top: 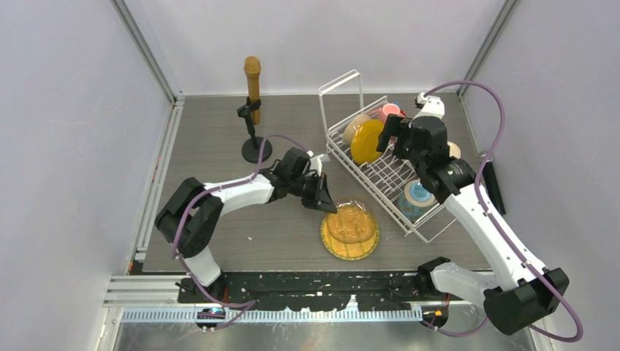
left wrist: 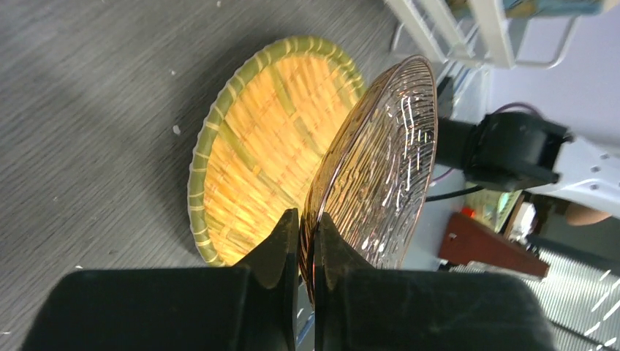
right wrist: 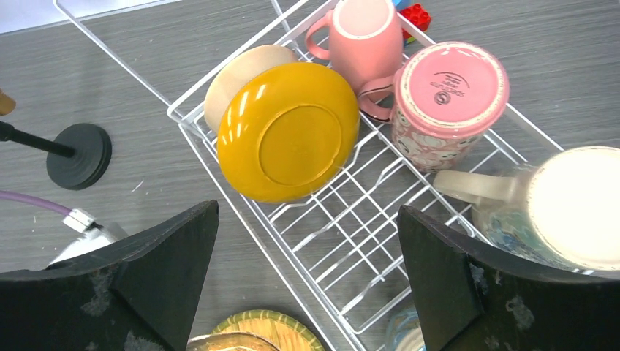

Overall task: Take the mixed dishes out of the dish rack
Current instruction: Place the plate at the center of the board.

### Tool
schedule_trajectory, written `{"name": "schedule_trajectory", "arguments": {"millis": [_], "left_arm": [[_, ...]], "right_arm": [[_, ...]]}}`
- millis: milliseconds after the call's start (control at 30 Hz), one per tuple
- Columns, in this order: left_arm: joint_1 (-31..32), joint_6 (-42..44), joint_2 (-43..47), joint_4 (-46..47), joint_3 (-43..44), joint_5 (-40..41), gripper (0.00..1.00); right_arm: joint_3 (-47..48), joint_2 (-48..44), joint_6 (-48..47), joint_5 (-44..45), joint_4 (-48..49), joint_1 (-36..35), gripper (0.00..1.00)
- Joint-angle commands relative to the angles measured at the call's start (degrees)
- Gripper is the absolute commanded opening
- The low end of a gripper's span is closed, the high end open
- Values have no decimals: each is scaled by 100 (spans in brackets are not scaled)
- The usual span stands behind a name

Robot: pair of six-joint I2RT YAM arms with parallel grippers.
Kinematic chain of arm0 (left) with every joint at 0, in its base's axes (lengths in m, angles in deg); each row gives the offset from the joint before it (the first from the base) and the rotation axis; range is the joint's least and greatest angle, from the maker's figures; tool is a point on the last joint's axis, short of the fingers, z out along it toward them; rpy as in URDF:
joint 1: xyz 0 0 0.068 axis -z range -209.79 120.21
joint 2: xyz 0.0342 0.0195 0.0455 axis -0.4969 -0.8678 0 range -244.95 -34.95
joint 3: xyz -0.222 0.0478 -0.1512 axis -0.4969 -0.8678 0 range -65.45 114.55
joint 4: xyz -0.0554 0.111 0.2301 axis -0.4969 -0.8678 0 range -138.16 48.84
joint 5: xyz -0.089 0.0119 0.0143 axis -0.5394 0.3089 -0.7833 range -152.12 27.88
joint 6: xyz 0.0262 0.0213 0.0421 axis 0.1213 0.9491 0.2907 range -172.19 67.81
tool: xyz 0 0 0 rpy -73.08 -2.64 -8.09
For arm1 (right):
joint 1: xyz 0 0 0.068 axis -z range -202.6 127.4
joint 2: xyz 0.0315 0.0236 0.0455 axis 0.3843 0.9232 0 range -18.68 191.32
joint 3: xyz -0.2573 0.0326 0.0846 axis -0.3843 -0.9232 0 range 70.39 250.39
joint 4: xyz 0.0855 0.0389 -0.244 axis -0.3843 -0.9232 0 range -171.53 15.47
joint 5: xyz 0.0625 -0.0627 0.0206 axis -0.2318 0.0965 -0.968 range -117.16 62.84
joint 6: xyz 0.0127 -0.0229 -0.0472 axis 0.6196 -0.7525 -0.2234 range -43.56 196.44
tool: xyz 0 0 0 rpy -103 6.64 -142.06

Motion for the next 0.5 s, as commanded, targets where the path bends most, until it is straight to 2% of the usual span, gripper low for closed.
{"name": "schedule_trajectory", "arguments": {"millis": [0, 167, 267, 400, 467], "left_arm": [[190, 584, -193, -761, 366, -111, 1], [535, 1115, -433, -1805, 816, 592, 7], [655, 1220, -648, -2077, 1016, 591, 10], [763, 1260, -710, -2233, 1132, 834, 23], [790, 1349, -711, -2374, 1192, 978, 33]], "right_arm": [[-64, -356, 26, 452, -1, -8, 100], [-206, -421, -40, 515, 110, -8, 100], [-273, -383, -74, 471, 298, -8, 100], [-246, -186, -59, 499, 305, -8, 100], [-114, -55, -58, 497, 211, -8, 100]]}}
